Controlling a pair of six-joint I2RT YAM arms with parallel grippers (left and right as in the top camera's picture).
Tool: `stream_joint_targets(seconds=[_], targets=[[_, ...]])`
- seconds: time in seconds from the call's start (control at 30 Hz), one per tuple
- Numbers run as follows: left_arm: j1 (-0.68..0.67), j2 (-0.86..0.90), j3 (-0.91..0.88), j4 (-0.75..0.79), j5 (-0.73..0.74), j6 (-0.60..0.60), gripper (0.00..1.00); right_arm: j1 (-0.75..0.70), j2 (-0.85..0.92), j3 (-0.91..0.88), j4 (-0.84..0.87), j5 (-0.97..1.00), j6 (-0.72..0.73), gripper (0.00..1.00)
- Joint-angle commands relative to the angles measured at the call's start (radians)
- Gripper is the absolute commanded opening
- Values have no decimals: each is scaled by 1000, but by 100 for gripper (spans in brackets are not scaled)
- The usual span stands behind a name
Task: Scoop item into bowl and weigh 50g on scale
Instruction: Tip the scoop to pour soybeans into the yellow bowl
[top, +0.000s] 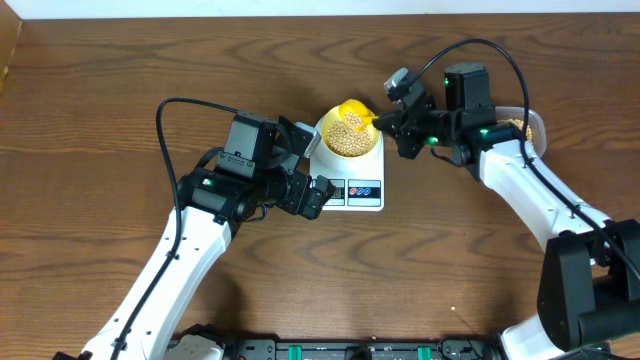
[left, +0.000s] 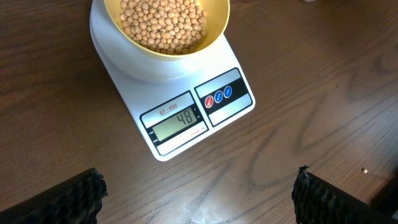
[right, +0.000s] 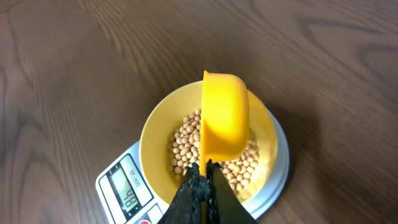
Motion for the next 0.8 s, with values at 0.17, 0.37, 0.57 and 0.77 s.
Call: stream_joint_targets(seconds=[0.17, 0.37, 0.57, 0.77], targets=[[-1, 2, 0, -1, -6, -5, 98, 11, -25, 5, 0, -3, 60, 1], [-1, 2, 0, -1, -6, -5, 98, 12, -25, 5, 6, -3, 12, 1], [-1, 2, 0, -1, -6, -5, 98, 21, -25, 5, -11, 23, -35, 1], [-1, 2, 0, -1, -6, -5, 98, 21, -25, 5, -10, 63, -26, 1]])
